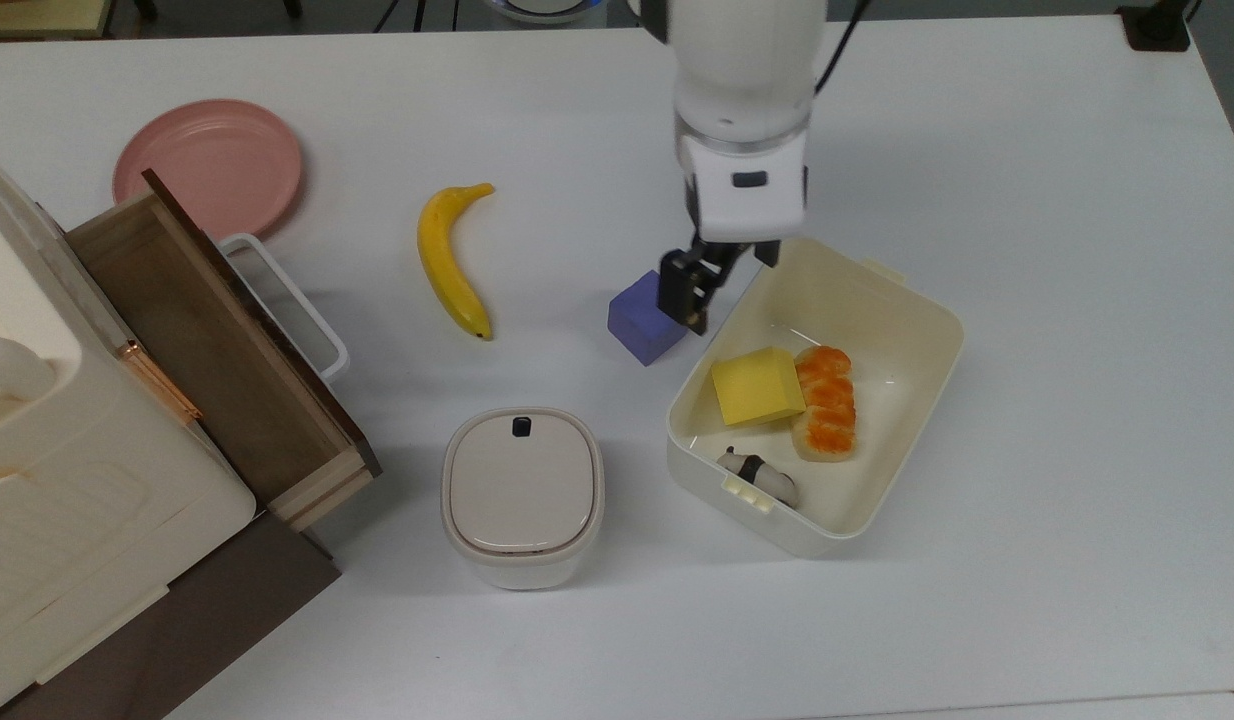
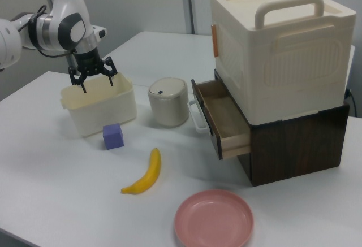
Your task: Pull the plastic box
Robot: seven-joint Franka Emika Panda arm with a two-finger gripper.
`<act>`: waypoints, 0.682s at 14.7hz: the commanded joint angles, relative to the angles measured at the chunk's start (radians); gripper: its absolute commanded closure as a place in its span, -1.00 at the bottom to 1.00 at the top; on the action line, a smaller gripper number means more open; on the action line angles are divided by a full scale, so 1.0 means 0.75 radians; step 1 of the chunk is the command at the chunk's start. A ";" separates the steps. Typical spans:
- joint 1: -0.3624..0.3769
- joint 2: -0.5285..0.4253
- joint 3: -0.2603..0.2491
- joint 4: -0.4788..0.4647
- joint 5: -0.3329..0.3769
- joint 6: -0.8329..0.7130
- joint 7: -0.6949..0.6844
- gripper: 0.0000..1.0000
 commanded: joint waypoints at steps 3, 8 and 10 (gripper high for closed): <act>0.096 0.132 -0.019 0.037 -0.071 0.160 -0.028 -1.00; 0.088 0.124 -0.032 0.025 -0.075 0.125 -0.036 -1.00; 0.084 0.118 -0.034 0.025 -0.075 0.038 -0.048 -1.00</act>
